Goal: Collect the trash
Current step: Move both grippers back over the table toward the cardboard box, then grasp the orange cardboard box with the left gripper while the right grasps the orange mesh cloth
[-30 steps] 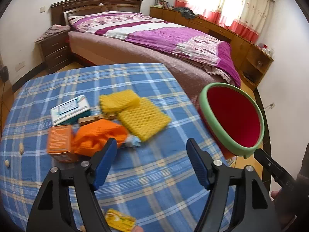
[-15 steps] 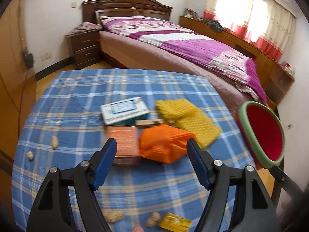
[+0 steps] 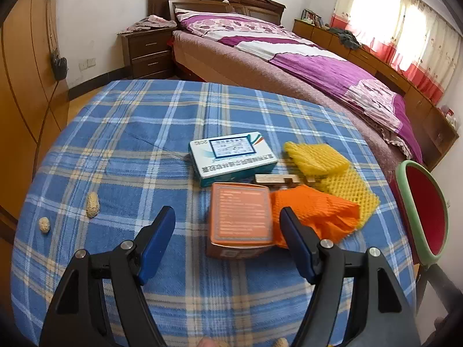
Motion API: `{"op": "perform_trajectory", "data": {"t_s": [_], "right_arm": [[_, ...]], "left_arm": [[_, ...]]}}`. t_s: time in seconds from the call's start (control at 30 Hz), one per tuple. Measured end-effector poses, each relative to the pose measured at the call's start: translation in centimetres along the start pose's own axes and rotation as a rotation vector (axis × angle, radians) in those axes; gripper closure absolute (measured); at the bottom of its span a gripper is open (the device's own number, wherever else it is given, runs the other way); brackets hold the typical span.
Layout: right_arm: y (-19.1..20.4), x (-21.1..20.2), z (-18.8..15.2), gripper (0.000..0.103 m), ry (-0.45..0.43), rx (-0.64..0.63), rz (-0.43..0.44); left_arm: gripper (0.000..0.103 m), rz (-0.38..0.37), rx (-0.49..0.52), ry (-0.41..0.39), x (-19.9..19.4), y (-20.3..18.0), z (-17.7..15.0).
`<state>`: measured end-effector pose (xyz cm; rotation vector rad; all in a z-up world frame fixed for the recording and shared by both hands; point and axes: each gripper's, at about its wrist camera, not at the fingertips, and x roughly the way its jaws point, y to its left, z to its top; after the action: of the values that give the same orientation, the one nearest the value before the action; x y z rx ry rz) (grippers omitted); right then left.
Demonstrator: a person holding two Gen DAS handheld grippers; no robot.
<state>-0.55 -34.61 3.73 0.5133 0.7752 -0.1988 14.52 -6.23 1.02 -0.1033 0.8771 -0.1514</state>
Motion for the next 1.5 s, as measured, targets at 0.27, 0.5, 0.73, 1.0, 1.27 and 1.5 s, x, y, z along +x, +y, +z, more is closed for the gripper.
{"op": "perform_trajectory", "data": {"t_s": [0.27, 0.5, 0.73, 1.0, 1.27, 1.5], "right_arm": [[1.1, 1.0, -0.1, 0.028, 0.025, -0.021, 0.002], [2.6, 1.6, -0.1, 0.028, 0.037, -0.058, 0.016], [5.0, 2.3, 0.7, 0.028, 0.043, -0.105, 0.054], [9.5, 3.8, 1.2, 0.028, 0.064, -0.188, 0.125], [14.1, 6.4, 1.5, 0.027, 0.102, -0.264, 0.173], [16.9, 9.7, 1.1, 0.024, 0.161, -0.334, 0.181]], "left_arm": [[0.029, -0.050, -0.045, 0.016, 0.8, 1.1, -0.1], [0.053, -0.114, -0.057, 0.050, 1.5, 1.5, -0.4], [0.054, -0.130, -0.071, 0.006, 0.0, 2.4, -0.5], [0.054, -0.094, -0.095, -0.023, -1.3, 4.5, -0.6], [0.054, -0.073, -0.126, -0.033, -1.8, 6.6, -0.8], [0.054, -0.071, -0.139, -0.032, -1.8, 7.8, -1.1]]}}
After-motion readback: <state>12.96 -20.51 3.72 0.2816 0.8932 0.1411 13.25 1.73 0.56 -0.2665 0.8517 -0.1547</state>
